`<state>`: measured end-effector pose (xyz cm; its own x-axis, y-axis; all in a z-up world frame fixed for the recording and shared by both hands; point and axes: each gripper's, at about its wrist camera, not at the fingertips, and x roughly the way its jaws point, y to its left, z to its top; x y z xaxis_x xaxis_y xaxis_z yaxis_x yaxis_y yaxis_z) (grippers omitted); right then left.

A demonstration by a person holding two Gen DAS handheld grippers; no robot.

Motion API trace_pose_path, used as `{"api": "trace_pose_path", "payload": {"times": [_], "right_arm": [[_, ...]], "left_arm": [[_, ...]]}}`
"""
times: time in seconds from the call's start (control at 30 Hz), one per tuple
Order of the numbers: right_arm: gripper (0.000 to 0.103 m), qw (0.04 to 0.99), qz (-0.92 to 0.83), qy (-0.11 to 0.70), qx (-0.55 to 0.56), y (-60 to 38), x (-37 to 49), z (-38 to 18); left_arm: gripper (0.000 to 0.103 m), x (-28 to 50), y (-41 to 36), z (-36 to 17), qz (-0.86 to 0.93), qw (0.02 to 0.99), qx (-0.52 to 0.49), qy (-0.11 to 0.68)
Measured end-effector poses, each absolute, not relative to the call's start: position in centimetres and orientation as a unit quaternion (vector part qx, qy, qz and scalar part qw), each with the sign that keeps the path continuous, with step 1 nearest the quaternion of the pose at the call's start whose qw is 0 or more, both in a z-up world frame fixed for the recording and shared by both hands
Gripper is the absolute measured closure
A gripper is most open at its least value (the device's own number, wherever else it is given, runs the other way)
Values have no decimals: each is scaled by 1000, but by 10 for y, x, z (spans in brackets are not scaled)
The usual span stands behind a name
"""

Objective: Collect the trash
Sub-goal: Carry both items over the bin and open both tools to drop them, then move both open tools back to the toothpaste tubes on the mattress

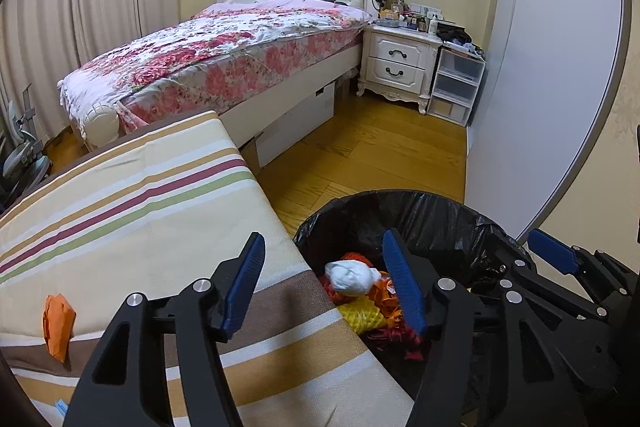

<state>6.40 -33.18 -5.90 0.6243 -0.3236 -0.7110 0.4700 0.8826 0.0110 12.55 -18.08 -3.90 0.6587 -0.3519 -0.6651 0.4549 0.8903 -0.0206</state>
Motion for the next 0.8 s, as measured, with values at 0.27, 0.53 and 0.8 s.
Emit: {"api": "trace_pose_path", "payload": {"times": [0.27,0.53,0.8], "right_arm": [[50,902,-209,365,98,-325,61,-53],[49,909,-174,368,86,-299,56,-50],[48,917,-121,373,65,-258,43,-46]], "left_arm": [[29,120,-161,-28,-203,915,61,343],[28,107,-118,-18,-165,922,44,346],[28,86,-69,-16,-118,928,22,352]]}}
